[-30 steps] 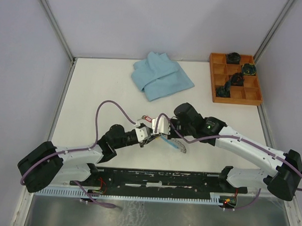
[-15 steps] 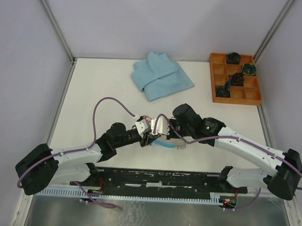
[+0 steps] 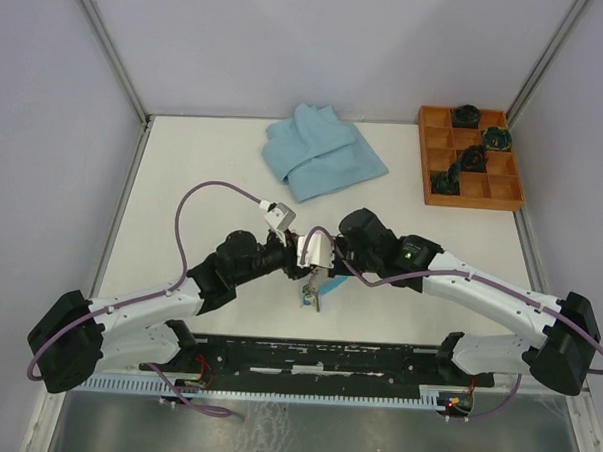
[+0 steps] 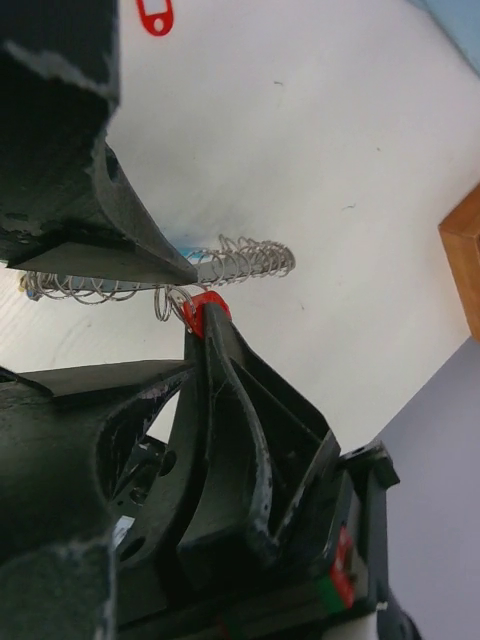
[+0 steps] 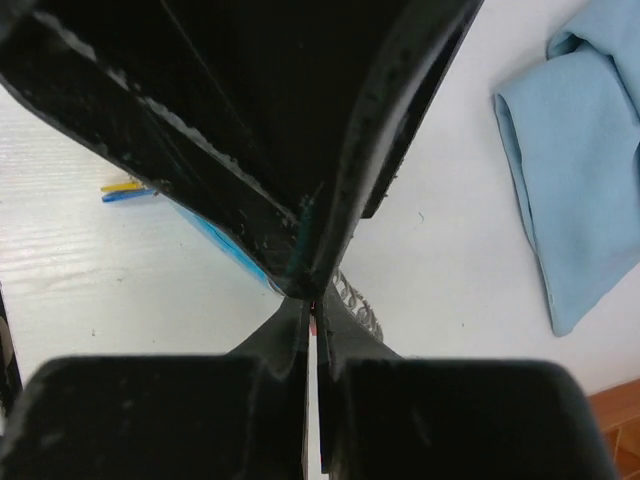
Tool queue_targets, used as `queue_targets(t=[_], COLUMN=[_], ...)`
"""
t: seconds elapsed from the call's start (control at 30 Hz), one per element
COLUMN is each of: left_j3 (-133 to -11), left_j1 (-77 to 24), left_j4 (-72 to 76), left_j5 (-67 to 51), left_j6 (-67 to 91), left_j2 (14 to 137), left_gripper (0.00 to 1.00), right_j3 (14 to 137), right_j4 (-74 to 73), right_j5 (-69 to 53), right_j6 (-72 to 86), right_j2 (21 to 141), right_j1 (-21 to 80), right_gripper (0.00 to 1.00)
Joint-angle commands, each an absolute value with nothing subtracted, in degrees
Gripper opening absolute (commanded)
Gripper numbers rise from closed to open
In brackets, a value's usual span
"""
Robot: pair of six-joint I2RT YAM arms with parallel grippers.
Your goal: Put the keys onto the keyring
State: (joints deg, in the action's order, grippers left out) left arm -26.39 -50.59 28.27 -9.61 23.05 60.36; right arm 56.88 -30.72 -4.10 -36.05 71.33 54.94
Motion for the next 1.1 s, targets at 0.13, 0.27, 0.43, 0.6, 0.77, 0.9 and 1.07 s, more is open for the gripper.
queue_targets(t=[0.13,0.27,0.43,0.6,0.77,0.9,1.07], left_j3=[-30.32,-30.13,-30.51,-31.2,-31.47,-32.1,-33.09], left_j1=[-50.75,-50.79,-50.75,-50.79,-50.79,-50.76,-50.82], left_j4=[23.57,21.49,20.66,20.88,22.51,23.61,25.0], left_j5=[-6.62,-3.63,-3.82,-5.34,-5.01,-4.12,-2.81], left_j6=[32.39,30.54,29.42,28.39,28.04,27.63,26.83], left_j2=[61.96,60.69,61.33,62.32,63.69,65.05,67.62], left_gripper=[0.43,0.45,0.45,0.47,0.48,0.48,0.45], right_j3=[60.07,61.74,64.4,67.4,69.04,70.23,70.93], right_j4=[-28.9,-30.32,-32.57,-35.44,-36.41,-37.11,-37.12], right_j5=[1.29,5.01,8.6,10.99,11.15,11.42,10.74], right_j6=[-31.65,-29.42,-26.18,-22.99,-20.96,-19.92,-18.45], right_j2=[72.63,73.64,75.61,77.92,79.28,80.38,81.0], right_j1=[55.47,55.52,55.52,55.46,55.47,55.46,55.51], right_gripper=[0.01,0.0,0.01,0.01,0.01,0.01,0.01])
